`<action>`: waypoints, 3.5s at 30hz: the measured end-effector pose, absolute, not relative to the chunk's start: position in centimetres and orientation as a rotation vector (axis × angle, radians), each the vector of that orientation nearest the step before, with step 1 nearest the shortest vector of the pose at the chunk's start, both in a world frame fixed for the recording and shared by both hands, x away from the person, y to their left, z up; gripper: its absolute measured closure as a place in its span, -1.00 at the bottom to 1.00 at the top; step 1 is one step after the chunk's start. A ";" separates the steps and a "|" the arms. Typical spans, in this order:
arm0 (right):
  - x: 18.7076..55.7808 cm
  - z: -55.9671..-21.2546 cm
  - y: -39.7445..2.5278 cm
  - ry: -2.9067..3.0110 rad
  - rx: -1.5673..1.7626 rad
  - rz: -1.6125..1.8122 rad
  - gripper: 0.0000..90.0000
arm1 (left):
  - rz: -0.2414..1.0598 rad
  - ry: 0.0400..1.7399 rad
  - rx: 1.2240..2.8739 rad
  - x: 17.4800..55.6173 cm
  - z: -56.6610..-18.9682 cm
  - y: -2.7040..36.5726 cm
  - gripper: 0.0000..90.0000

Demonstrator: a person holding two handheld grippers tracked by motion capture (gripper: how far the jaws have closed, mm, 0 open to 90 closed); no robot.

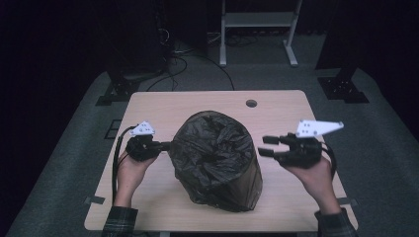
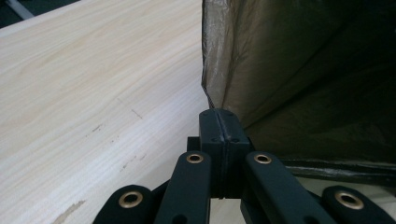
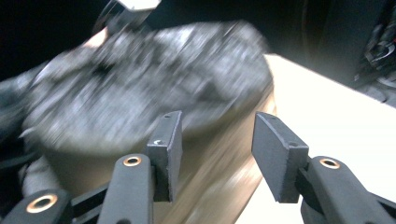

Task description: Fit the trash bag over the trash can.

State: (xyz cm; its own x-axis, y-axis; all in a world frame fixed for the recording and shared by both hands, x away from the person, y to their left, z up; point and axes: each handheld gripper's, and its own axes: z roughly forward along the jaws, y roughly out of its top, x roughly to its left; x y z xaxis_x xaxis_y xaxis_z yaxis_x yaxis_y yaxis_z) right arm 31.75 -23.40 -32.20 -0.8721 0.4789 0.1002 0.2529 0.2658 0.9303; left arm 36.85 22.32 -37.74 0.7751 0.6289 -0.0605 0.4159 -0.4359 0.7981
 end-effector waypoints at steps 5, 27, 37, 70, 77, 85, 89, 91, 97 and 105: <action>36.1 -31.4 -21.2 2.341 0.751 1.657 0.13 | 0.311 0.775 2.083 37.4 -37.7 22.3 1.00; 41.5 -35.5 -19.8 2.287 0.924 1.492 1.00 | 0.288 0.855 2.122 39.6 -40.3 22.1 1.00; 42.5 -39.4 -20.7 2.307 1.029 1.435 0.79 | 0.252 0.858 2.112 39.2 -41.7 22.9 1.00; 34.7 -28.3 -13.1 2.560 0.334 1.416 -0.78 | 0.302 0.730 2.331 29.0 -46.8 24.3 -0.99; 34.8 -30.3 -10.0 2.687 0.278 1.203 -0.78 | 0.274 0.702 2.352 29.3 -47.6 23.6 -0.99; 35.3 -31.8 -8.5 2.837 0.303 1.052 -0.77 | 0.276 0.682 2.332 29.4 -47.8 23.7 -1.00; 35.5 -31.8 -8.0 2.896 0.311 0.960 -0.77 | 0.279 0.677 2.322 29.4 -48.0 23.5 -1.00; 35.6 -31.9 -7.8 2.909 0.307 0.931 -0.77 | 0.277 0.668 2.318 29.4 -48.0 23.5 -1.00; 35.3 -31.2 -8.2 2.836 0.303 0.990 -0.77 | 0.283 0.640 2.278 29.3 -48.4 23.9 -1.00; 35.2 -27.8 -7.4 2.730 0.286 1.155 -0.77 | 0.283 0.638 2.278 29.3 -48.4 23.9 -1.00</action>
State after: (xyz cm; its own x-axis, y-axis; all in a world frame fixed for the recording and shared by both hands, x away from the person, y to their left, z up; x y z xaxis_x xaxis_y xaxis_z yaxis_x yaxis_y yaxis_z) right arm 35.20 -7.39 -27.83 -0.9683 0.2382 -0.0756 0.1116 0.6828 0.7220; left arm 29.35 23.89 -48.37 0.8518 0.5237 0.0120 0.3599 -0.6018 0.7129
